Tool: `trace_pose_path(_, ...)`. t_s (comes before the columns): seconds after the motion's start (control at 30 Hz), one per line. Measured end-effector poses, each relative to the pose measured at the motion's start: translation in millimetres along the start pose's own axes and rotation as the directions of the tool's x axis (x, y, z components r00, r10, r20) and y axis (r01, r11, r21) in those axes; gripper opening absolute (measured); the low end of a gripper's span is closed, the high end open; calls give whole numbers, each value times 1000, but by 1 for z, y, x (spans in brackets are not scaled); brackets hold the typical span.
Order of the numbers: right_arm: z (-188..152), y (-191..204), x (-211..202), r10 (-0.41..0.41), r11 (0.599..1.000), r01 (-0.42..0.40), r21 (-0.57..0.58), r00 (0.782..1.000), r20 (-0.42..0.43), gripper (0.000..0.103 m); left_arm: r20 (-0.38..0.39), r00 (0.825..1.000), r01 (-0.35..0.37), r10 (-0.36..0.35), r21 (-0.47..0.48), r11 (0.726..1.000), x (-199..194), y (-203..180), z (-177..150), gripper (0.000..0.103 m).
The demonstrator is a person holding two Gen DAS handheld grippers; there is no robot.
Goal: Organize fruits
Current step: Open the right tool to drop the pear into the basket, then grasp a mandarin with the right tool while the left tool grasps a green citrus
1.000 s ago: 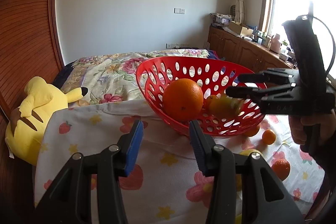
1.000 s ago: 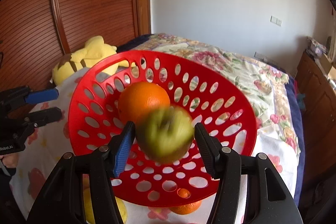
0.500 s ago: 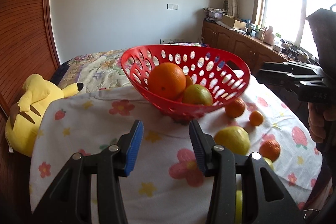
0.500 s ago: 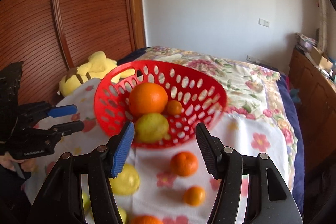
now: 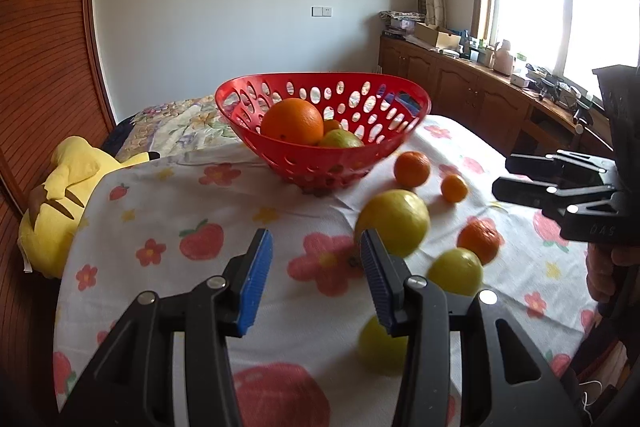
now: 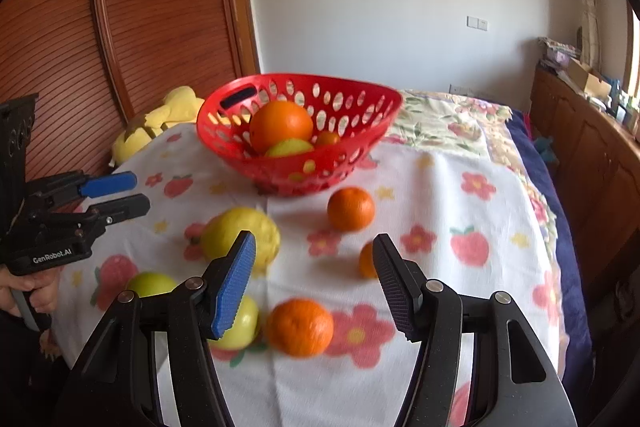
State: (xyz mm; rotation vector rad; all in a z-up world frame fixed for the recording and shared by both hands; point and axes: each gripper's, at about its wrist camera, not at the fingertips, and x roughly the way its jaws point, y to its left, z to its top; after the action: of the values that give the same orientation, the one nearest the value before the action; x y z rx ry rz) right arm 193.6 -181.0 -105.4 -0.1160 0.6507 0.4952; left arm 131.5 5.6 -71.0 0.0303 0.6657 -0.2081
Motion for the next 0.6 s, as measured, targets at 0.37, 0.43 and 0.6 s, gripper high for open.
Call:
trace_pose_path(0.37, -36, 6, -8, -3, 999, 3, 44, 1000, -15, 62, -5, 1000, 17, -16, 25, 1000, -16, -23, -22, 46)
trace_pose_path(0.43, -38, 7, -6, -2, 999, 3, 46, 1000, -20, 62, -10, 1000, 19, -19, 28, 999, -14, -26, -25, 46)
trace_pose_path(0.6, -41, 7, 2, -1, 999, 3, 51, 999, -33, 62, -36, 999, 26, -25, 26, 999, -8, -28, -31, 47)
